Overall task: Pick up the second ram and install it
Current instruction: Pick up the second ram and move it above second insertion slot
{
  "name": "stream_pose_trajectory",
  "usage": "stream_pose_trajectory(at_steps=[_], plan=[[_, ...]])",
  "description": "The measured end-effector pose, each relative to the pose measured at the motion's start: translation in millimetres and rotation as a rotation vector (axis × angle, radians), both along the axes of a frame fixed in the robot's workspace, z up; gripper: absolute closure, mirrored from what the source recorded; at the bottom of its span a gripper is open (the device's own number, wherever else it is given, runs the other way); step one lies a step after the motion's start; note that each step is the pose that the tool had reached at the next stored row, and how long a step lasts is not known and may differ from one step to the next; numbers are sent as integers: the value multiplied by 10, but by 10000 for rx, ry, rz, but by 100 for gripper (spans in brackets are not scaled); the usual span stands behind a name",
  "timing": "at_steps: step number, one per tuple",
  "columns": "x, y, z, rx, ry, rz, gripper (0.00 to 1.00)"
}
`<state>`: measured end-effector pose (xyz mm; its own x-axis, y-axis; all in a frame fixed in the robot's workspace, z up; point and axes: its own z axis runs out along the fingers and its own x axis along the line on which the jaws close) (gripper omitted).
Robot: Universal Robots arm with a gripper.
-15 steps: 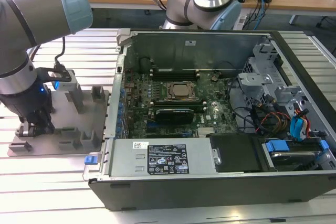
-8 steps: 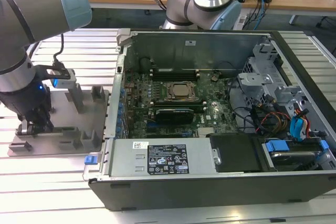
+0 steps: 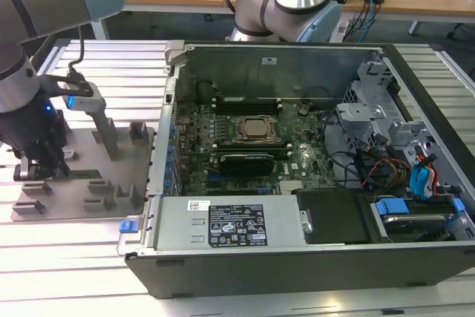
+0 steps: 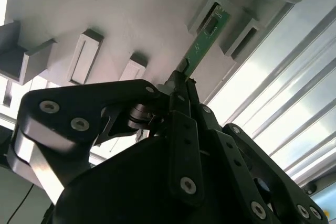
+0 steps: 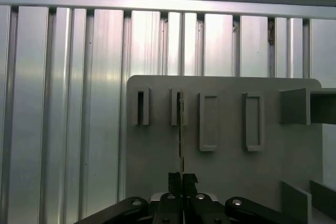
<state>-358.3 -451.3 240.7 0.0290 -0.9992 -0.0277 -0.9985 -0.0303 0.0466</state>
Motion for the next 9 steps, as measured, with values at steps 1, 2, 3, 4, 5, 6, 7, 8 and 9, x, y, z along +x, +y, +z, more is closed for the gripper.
stream_pose_trajectory(at_steps=[1,2,3,4,5,6,7,8,9], plan=[[0,0,40,0,0,0,87],[0,0,57,0,-1,0,87],[0,0,70,0,0,0,87],[0,0,92,0,0,0,87],[0,0,116,0,0,0,87],[0,0,159,0,0,0,87],[0,0,214,0,0,0,87],[0,0,251,0,0,0,87],[0,0,289,-1,1,0,87]])
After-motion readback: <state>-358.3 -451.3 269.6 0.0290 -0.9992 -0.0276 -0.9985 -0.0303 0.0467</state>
